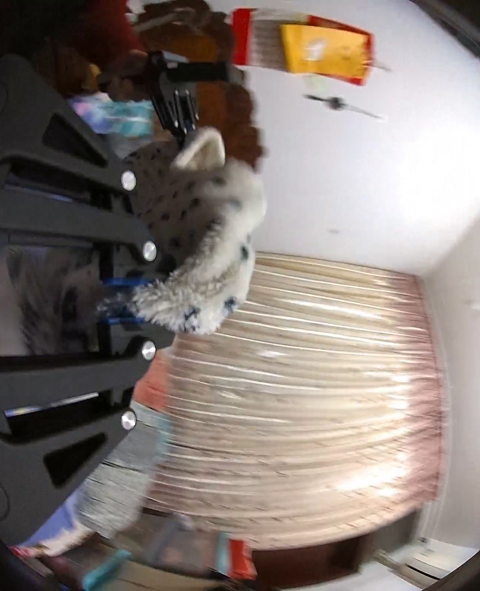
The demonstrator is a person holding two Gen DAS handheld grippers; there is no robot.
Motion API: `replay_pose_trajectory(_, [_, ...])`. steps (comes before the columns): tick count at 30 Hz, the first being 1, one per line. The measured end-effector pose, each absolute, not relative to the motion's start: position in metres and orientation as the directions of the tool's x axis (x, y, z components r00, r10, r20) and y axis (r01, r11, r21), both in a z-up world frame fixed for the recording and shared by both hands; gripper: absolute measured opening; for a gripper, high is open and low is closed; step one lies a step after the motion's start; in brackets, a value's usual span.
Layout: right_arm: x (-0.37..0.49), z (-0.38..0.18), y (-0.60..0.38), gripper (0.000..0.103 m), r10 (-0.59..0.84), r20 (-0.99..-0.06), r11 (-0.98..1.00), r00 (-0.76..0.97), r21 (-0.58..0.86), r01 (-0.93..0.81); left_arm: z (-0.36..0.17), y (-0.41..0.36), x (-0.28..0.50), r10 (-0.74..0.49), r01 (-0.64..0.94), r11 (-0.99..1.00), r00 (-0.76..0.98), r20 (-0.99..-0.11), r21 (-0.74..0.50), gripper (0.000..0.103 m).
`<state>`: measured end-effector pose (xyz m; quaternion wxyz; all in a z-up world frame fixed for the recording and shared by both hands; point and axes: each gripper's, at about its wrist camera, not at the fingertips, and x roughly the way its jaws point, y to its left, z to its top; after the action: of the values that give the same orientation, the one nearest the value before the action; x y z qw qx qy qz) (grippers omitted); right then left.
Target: Fold large clothes
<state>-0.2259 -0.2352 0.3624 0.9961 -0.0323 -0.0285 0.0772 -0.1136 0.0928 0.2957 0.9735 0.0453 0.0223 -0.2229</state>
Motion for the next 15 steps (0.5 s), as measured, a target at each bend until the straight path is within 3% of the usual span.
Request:
replay_pose_trajectory(2, [-0.243,0.394,-0.243,0.011,0.125,0.108,0.990,0.986,-0.081,-0.117,0.338,0.084,-0.128,-0.429,0.428,0.901,0.903,-0.008,0.064,0.035])
replay_pose_trajectory(6, [-0.247,0.415,-0.260,0.010,0.082,0.089,0.994,0.993,-0.077,-0.076,0.375,0.045,-0.127,-0.377,0.376,0.922,0.926,-0.003,0.090,0.034])
replay_pose_trajectory(11, [-0.186,0.364,-0.301,0.010,0.029,-0.101,1.000,0.994,-0.007,-0.030,0.347,-0.028,-0.071,-0.290,0.306,0.931,0.951,-0.106,0.200,0.035])
replay_pose_trajectory(15, [-0.094,0.282,-0.341,0.010,0.013,-0.325,0.997,0.945,0.081,0.015,0.285,-0.083,0.021,-0.221,0.304,0.918,0.925,-0.308,0.254,0.035])
